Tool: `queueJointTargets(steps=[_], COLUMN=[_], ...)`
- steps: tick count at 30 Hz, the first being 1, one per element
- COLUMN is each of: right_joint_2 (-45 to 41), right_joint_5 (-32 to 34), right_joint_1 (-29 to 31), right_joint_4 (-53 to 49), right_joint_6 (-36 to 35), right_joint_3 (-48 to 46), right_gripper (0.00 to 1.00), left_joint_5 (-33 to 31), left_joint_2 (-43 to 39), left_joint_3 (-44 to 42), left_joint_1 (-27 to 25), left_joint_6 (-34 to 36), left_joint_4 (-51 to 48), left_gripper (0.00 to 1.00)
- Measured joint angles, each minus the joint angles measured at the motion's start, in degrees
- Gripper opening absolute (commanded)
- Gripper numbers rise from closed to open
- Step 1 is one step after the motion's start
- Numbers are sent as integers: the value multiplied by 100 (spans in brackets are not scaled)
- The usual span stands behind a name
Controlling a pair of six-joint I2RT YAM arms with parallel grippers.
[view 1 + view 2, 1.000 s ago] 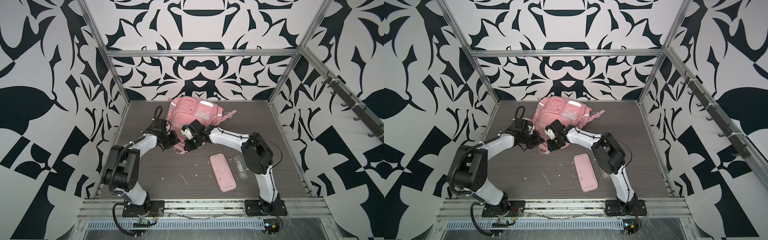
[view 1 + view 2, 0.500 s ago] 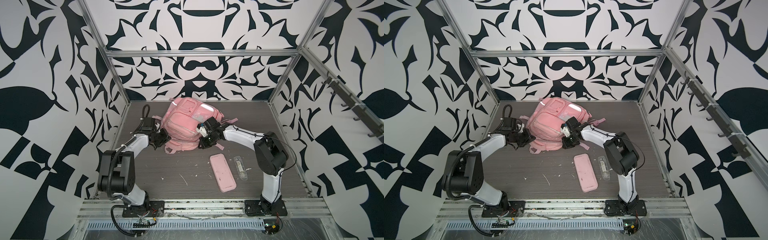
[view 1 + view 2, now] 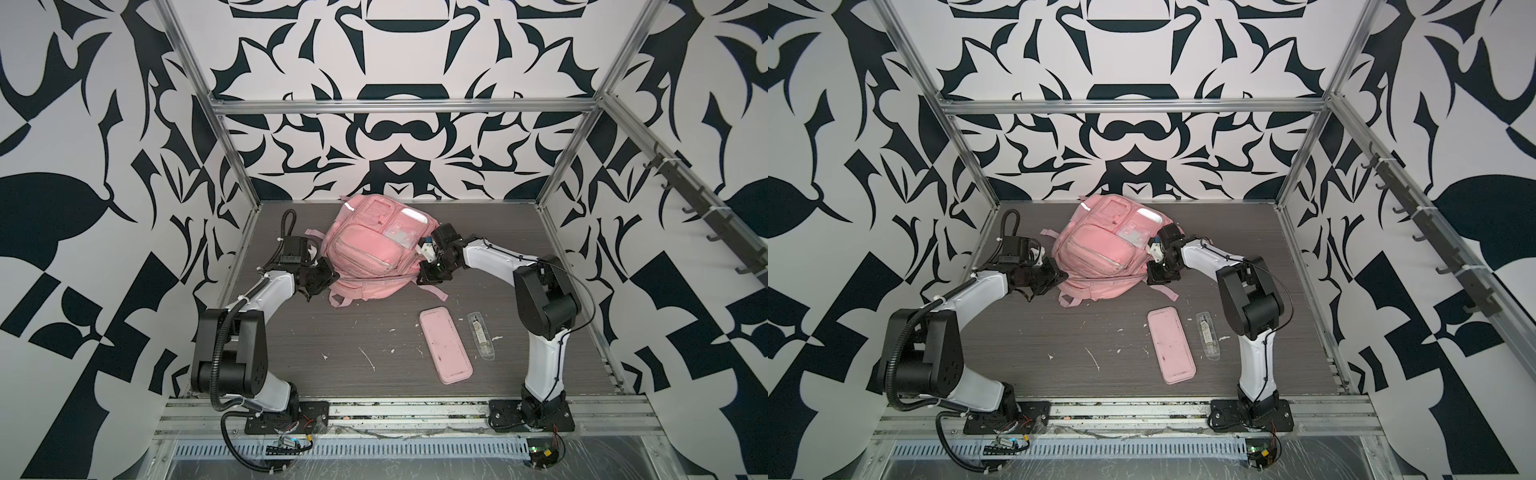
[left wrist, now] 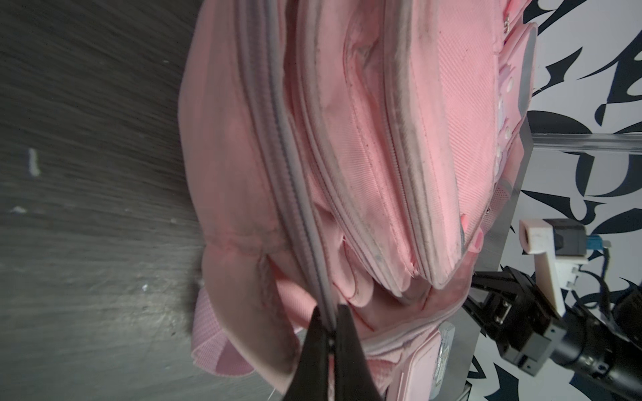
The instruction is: Pack the student bag
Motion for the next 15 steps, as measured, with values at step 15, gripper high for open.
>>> queueJointTargets(steps=[15], right_joint_2=[490], right_joint_5=[192], right_joint_1=[-498], right_joint_4=[-415], right_joint_6=[-74], right_joint_3=[761], right_gripper=[0], left_joint_5=[61], left_joint_2=[-227], left_joint_3=[-170], left_joint_1=[-28], left_joint_6=[11], left_joint_4=[9], left_gripper=[0])
